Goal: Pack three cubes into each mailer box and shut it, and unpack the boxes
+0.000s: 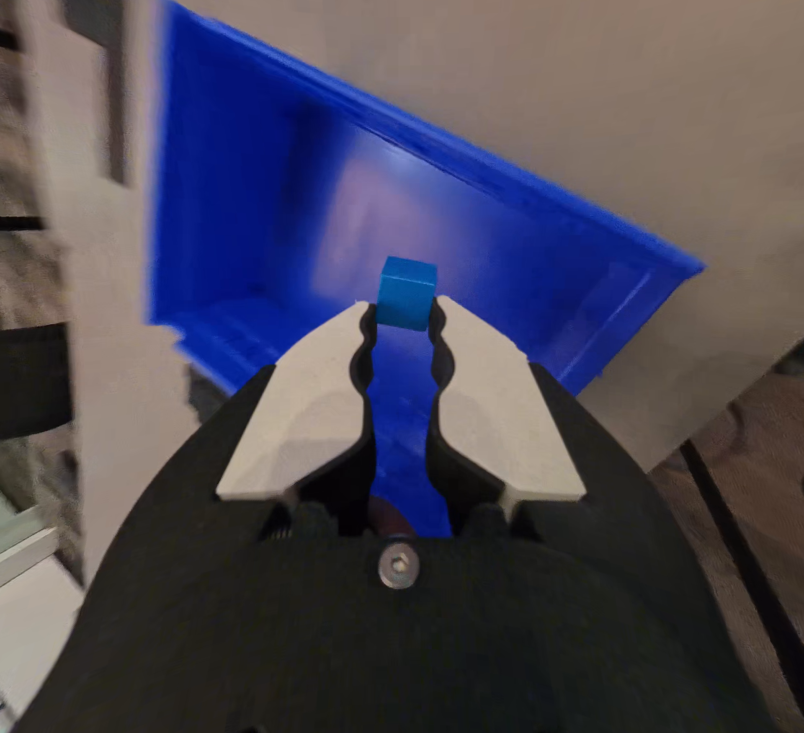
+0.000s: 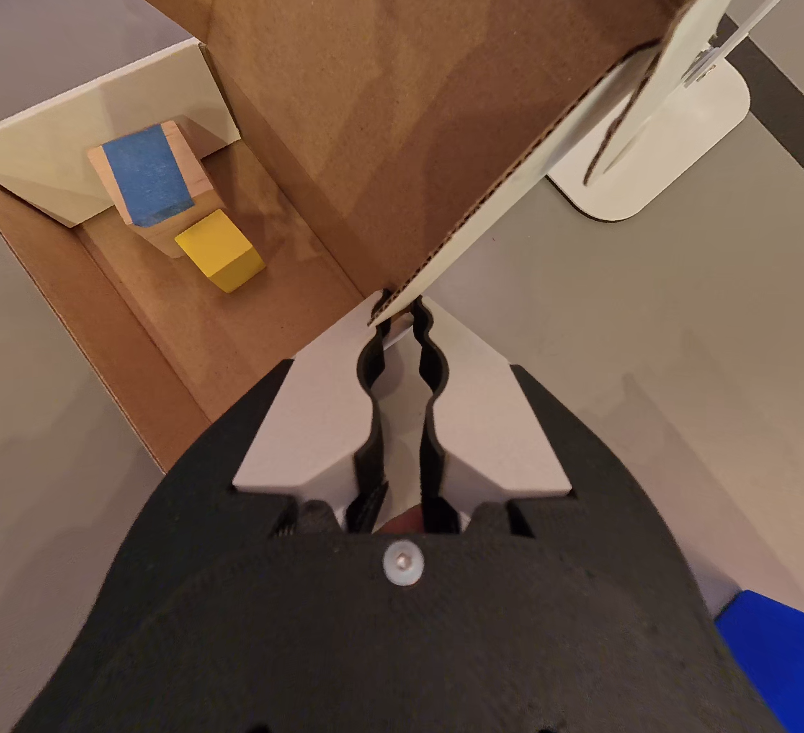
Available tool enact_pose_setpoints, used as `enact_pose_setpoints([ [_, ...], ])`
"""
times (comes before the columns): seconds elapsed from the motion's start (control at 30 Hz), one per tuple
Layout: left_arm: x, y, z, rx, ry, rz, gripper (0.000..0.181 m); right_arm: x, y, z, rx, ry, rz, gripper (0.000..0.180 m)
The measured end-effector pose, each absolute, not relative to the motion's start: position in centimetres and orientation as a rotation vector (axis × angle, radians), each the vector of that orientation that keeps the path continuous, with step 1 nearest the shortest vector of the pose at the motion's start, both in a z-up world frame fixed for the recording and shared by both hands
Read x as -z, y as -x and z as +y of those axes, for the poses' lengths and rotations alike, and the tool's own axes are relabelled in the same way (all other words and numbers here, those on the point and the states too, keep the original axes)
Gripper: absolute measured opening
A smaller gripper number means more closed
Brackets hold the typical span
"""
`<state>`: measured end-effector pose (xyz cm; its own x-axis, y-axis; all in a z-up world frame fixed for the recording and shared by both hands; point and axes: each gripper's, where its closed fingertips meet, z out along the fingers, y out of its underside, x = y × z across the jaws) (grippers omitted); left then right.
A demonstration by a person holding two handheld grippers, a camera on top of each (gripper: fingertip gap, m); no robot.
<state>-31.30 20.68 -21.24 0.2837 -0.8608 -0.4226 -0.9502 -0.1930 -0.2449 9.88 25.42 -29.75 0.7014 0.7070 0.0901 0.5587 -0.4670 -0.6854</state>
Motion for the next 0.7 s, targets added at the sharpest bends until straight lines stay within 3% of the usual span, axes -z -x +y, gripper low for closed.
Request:
enact_pose_setpoints([
  [0.13, 13.9, 24.1, 20.0, -0.247, 1.901, 1.578, 0.023, 29.7, -9.8, 25.4, -0.258, 2.193, -0.965, 0.008],
  [0.23, 13.1, 15.3, 18.5, -0.146, 1.775, 1.665, 0.022, 29.7, -9.8, 25.4, -0.252, 2.190, -0.966, 0.008],
  [0.47, 21.4, -1.5, 17.6, 0.127, 1.743, 1.892, 0.023, 29.8, -9.9, 25.5, -0.270, 2.183, -0.953, 0.008],
  [0.7, 29.0, -6.3, 19.4, 0.132, 1.853, 1.992, 0.024, 29.7, -10.0, 25.5, -0.276, 2.177, -0.950, 0.008],
])
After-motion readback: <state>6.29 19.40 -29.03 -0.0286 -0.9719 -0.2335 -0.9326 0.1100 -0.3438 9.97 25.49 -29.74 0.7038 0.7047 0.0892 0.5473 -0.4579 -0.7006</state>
